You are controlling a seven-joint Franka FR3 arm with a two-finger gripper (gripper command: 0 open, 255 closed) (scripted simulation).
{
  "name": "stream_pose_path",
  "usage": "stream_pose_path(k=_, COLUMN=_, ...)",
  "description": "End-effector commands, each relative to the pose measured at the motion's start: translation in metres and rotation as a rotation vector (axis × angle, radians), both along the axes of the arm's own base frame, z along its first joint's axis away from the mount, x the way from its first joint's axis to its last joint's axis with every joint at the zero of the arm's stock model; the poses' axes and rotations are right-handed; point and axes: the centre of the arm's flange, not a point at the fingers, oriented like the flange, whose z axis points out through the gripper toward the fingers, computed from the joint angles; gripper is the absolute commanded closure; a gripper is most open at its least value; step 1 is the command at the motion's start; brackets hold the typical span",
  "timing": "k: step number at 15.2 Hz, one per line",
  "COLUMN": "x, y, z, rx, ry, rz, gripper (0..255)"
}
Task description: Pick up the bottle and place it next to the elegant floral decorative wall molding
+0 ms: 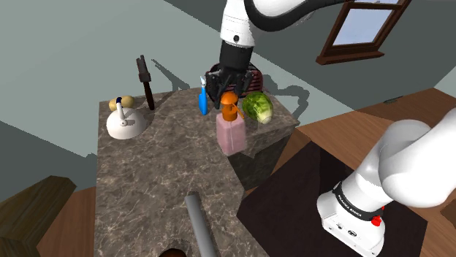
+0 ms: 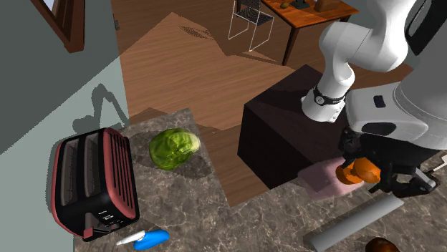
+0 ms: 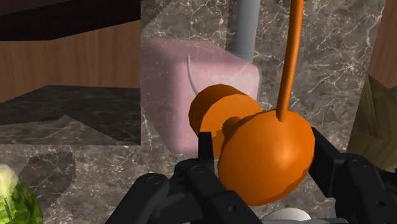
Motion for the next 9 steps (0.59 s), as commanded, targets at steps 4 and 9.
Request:
stream_pose_path(k=4, x=-0.042, y=0.051, z=-0.002, rx=0.0, ry=0.0, rz=-0.001, gripper=255)
stream_pose_path(k=9, x=-0.083, y=0.103, z=-0.002, rx=0.0, ry=0.0, rz=-0.001, gripper=255)
